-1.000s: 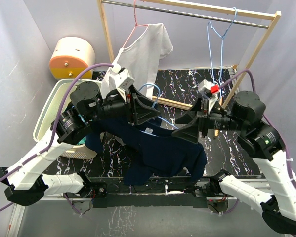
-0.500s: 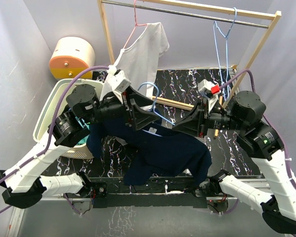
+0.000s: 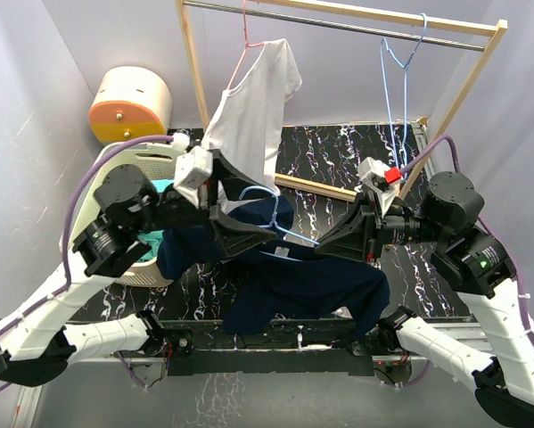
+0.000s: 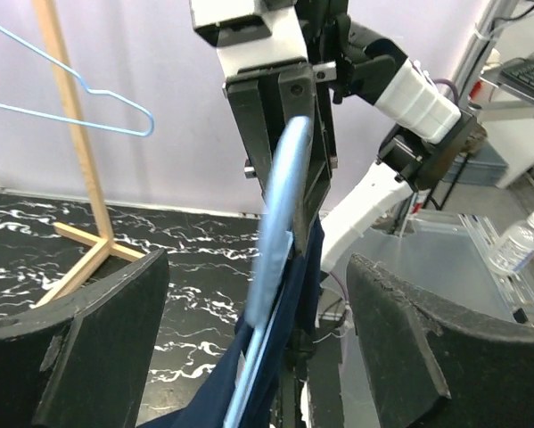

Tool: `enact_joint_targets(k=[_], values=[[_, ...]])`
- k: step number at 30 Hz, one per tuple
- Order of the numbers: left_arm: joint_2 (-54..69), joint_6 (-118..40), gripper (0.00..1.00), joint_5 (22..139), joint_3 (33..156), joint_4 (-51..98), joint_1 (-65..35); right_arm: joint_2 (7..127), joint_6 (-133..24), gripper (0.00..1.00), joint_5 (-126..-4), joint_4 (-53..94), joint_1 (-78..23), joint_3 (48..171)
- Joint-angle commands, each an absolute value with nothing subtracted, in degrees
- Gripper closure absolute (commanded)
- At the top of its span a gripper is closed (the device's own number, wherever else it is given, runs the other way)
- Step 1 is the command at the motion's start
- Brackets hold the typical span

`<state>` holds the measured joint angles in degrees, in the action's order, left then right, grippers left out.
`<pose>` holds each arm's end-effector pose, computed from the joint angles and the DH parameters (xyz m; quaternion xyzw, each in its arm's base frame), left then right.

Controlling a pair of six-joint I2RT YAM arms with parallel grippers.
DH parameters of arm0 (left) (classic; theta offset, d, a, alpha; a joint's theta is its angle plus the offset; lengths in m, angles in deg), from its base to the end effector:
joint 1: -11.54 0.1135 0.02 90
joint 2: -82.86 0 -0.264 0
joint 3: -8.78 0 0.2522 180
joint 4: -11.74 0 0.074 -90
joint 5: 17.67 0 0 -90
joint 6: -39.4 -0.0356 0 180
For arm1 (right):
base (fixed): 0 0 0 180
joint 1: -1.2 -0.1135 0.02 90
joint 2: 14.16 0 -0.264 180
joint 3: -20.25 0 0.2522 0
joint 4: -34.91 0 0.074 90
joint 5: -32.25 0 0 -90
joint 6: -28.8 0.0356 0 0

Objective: Remove the t-shirt from the hanger

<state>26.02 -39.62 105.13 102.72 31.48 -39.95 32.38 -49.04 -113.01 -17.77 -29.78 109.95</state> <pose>0.0945 -0.1497 0.5176 0.4101 0.4543 -0.5438 0.5742 0.0838 0.0845 0.4620 -0.4061 0.6182 0.5396 0.4021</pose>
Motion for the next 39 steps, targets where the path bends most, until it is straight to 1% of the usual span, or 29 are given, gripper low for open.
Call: enact_joint_targets(k=[1, 3, 4, 5, 6, 7, 8, 11, 12, 13, 14, 15, 17, 18, 20, 25, 26, 27, 28, 29, 30, 31, 33, 39], values=[[22.3, -38.6, 0.24, 112.4, 104.7, 29.7, -40.0, 31.1, -48.0, 0.92, -116.0, -13.2, -29.6, 111.1], [21.5, -37.4, 0.26, 113.7, 104.2, 28.0, -40.0, 31.2, -47.9, 0.92, -116.1, -13.2, -29.6, 111.4], [21.3, -36.5, 0.29, 114.3, 103.8, 26.6, -40.1, 31.3, -47.8, 0.92, -116.1, -13.2, -29.6, 111.6], [21.1, -35.8, 0.36, 114.9, 103.6, 25.7, -40.1, 31.4, -47.8, 0.92, -116.1, -13.3, -29.7, 111.6], [20.7, -35.4, 0.58, 115.6, 103.8, 25.5, -40.1, 31.5, -47.8, 0.92, -115.8, -13.5, -29.6, 111.7], [20.3, -35.5, 0.88, 115.9, 104.4, 26.1, -40.1, 31.5, -48.0, 0.92, -115.5, -13.8, -29.7, 111.7], [19.9, -35.8, 1.00, 115.3, 105.4, 27.4, -40.0, 31.5, -48.3, 0.92, -115.2, -14.2, -29.7, 111.8], [20.9, -36.6, 1.00, 112.7, 106.4, 29.4, -40.0, 31.0, -49.6, 0.92, -112.4, -16.9, -29.7, 112.1], [21.5, -36.6, 1.00, 111.7, 106.6, 29.8, -40.0, 30.8, -50.5, 0.91, -110.9, -18.4, -29.7, 112.1], [22.0, -36.7, 1.00, 110.8, 107.1, 30.6, -40.0, 30.4, -51.5, 0.82, -108.8, -20.4, -29.6, 112.2], [22.4, -36.9, 1.00, 109.9, 107.6, 31.5, -40.0, 29.9, -52.4, 0.67, -106.6, -22.4, -29.6, 112.0], [22.7, -37.0, 1.00, 109.1, 108.3, 32.5, -40.0, 29.4, -53.2, 0.55, -104.1, -24.4, -29.7, 111.5], [23.2, -37.4, 1.00, 108.1, 109.9, 34.7, -40.0, 27.5, -54.3, 0.44, -100.3, -28.0, -29.6, 110.3], [23.4, -37.5, 1.00, 107.6, 110.8, 35.6, -40.0, 26.5, -54.7, 0.40, -98.7, -29.6, -29.7, 109.6], [23.7, -37.6, 1.00, 106.8, 112.4, 37.4, -40.0, 23.7, -54.3, 0.36, -96.5, -31.7, -29.7, 107.9], [24.7, -37.9, 1.00, 106.7, 114.7, 39.9, -40.0, 16.8, -52.0, 0.35, -93.2, -33.8, -29.6, 104.1], [24.8, -37.9, 1.00, 106.8, 114.9, 40.3, -40.0, 15.9, -51.7, 0.35, -92.6, -33.9, -29.7, 103.8], [25.1, -37.9, 1.00, 106.7, 114.9, 40.4, -40.0, 15.3, -51.4, 0.39, -92.3, -33.9, -29.6, 103.8], [25.2, -37.7, 1.00, 106.7, 114.9, 40.4, -40.0, 14.8, -51.3, 0.46, -92.2, -33.7, -29.7, 103.8], [25.4, -37.6, 1.00, 106.6, 114.8, 40.4, -40.0, 14.5, -51.1, 0.60, -91.9, -33.2, -29.7, 103.8], [25.6, -37.5, 1.00, 106.6, 114.6, 40.5, -40.0, 14.3, -50.7, 0.78, -91.0, -32.6, -29.7, 104.0], [25.7, -37.4, 1.00, 106.7, 114.4, 40.6, -40.0, 14.2, -50.2, 0.90, -89.1, -32.2, -29.7, 104.4], [25.9, -37.3, 1.00, 106.7, 114.0, 41.2, -40.0, 14.3, -49.1, 0.92, -83.2, -31.9, -29.7, 105.7], [29.0, -37.3, 1.00, 104.7, 112.0, 42.2, -40.0, 12.8, -43.7, 0.92, -55.6, -33.3, -29.8, 109.7]])
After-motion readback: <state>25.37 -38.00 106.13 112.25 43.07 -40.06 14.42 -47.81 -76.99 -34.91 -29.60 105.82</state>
